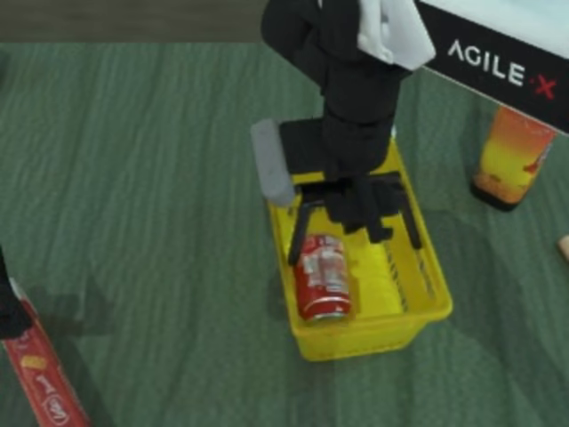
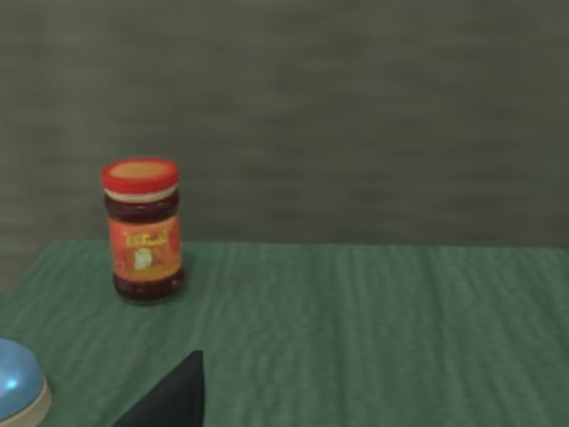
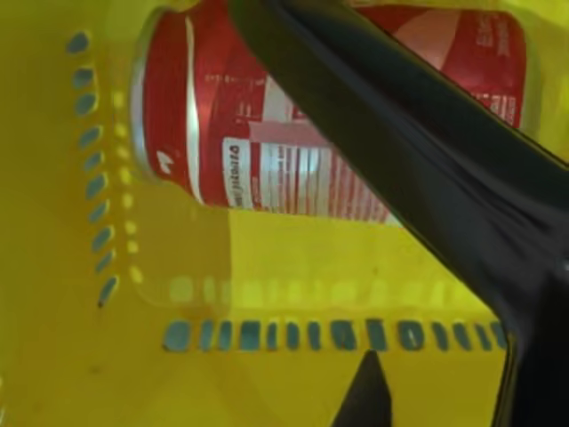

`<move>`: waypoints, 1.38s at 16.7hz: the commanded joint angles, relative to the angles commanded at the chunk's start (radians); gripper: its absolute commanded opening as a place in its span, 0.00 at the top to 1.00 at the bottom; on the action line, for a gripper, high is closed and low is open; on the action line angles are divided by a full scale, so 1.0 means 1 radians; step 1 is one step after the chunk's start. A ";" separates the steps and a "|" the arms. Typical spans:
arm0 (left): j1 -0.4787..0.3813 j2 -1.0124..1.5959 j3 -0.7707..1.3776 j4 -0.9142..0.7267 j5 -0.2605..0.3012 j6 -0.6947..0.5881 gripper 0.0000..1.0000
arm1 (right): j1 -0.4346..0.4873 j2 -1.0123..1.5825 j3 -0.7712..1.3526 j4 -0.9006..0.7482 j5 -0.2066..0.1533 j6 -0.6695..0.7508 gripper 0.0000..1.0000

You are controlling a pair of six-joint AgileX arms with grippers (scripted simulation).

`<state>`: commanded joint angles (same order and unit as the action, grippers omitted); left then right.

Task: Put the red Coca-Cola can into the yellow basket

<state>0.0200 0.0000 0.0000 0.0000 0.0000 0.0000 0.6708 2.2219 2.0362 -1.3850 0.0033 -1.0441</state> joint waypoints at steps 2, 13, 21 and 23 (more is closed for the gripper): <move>0.000 0.000 0.000 0.000 0.000 0.000 0.00 | 0.000 0.000 0.000 0.000 0.000 0.000 0.90; 0.000 0.000 0.000 0.000 0.000 0.000 0.00 | 0.000 0.000 0.000 0.000 0.000 0.000 1.00; 0.000 0.000 0.000 0.000 0.000 0.000 0.00 | 0.000 0.000 0.000 0.000 0.000 0.000 1.00; 0.000 0.000 0.000 0.000 0.000 0.000 0.00 | 0.000 0.000 0.000 0.000 0.000 0.000 1.00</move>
<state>0.0200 0.0000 0.0000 0.0000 0.0000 0.0000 0.6708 2.2219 2.0362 -1.3850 0.0033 -1.0441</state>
